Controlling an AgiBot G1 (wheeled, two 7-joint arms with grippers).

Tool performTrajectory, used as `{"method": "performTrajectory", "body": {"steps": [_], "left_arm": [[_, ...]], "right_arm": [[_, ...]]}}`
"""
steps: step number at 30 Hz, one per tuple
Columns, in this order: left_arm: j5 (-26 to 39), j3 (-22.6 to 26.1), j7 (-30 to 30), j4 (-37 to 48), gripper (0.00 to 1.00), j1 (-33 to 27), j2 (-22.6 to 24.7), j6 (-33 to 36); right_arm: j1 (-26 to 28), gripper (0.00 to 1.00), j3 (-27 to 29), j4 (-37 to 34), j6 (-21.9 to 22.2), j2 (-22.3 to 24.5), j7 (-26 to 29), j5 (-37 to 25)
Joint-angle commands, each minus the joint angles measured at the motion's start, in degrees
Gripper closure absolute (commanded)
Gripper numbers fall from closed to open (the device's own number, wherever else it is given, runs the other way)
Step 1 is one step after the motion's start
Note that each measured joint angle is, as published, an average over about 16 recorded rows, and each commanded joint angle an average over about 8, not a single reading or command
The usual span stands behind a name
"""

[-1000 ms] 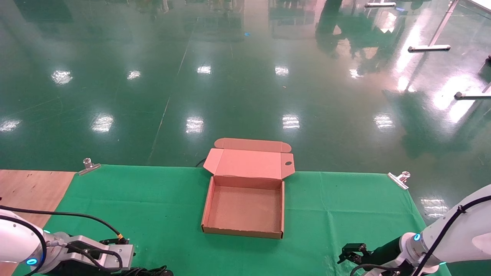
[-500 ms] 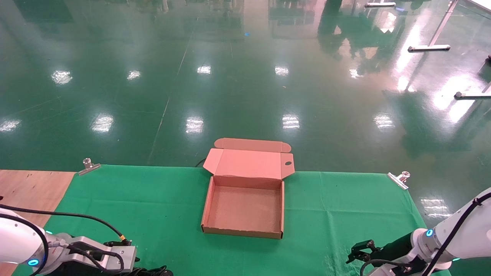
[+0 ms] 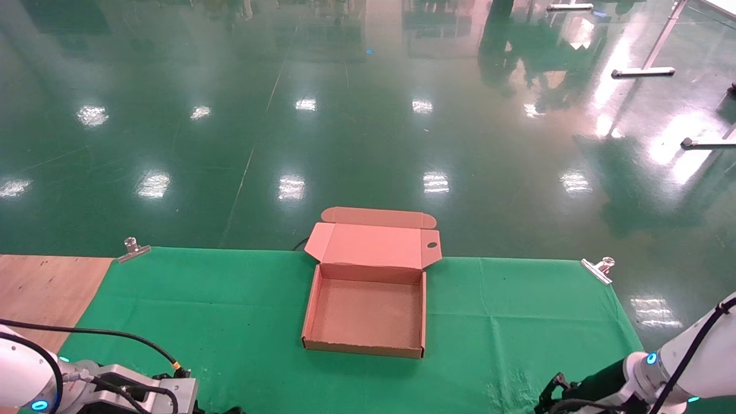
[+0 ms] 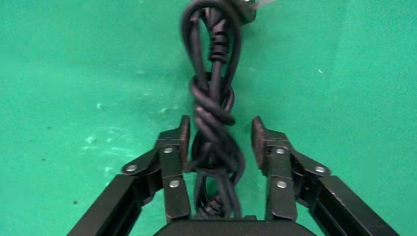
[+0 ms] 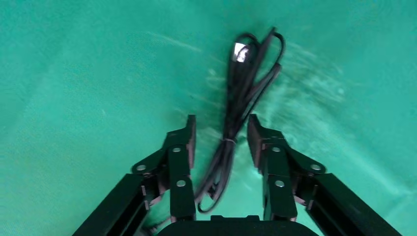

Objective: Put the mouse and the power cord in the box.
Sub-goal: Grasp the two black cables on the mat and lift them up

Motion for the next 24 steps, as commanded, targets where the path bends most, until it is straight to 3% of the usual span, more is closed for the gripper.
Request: {"method": "performTrajectory", "body": {"steps": [1,15,24], "left_arm": [[-0.09,-0.06,0.09,0.06,1.00,0.35,0.02,-0.18],[0.05,0.03,0.45,-0.22,1.00,-1.22,-0.77,1.10],[1.06,0.73,0.39,-1.62,1.00,-7.47,-1.23,6.50]], "right_arm": [[-0.20,1.00,0.00,-0.33,0.06,-0.09,-0.24,0.00],[0.36,1.00,0.40,-1.04,-0.25,-0.61,-1.22,0.58],[5.83,1.00,2.86,-0.53,-6.20,2.07,-2.50,4.13]]}}
